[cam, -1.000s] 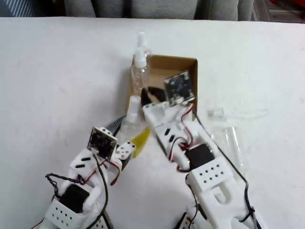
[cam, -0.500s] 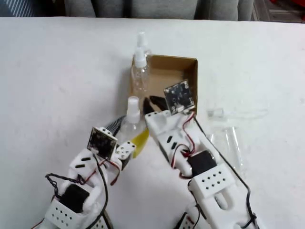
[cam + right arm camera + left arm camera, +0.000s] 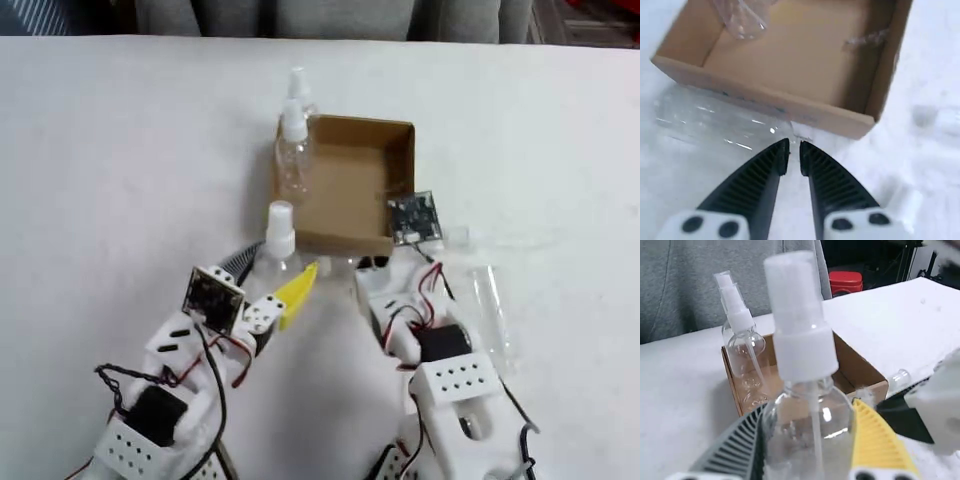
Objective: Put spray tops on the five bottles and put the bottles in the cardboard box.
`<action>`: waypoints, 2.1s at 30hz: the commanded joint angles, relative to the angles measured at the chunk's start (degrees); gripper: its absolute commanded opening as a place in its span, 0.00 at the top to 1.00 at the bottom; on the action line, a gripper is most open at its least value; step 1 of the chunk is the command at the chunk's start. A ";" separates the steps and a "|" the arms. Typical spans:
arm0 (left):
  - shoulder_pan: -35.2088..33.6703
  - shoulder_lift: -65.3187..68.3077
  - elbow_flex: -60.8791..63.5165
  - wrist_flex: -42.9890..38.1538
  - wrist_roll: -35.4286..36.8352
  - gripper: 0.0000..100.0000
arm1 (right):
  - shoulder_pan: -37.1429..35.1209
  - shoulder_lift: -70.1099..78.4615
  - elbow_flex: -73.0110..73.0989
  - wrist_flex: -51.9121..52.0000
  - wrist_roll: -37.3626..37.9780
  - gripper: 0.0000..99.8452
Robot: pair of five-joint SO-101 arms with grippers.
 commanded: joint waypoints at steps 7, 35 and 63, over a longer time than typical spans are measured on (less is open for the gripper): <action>-0.92 -0.48 -0.09 -17.23 0.97 0.98 | 7.96 -1.01 5.45 0.13 0.35 0.98; -6.37 41.10 -41.58 -24.88 1.05 0.98 | 11.21 -1.01 8.44 0.04 0.79 0.98; -9.36 89.19 -35.69 -64.79 1.05 0.98 | 11.21 -1.01 10.20 -3.74 3.69 0.98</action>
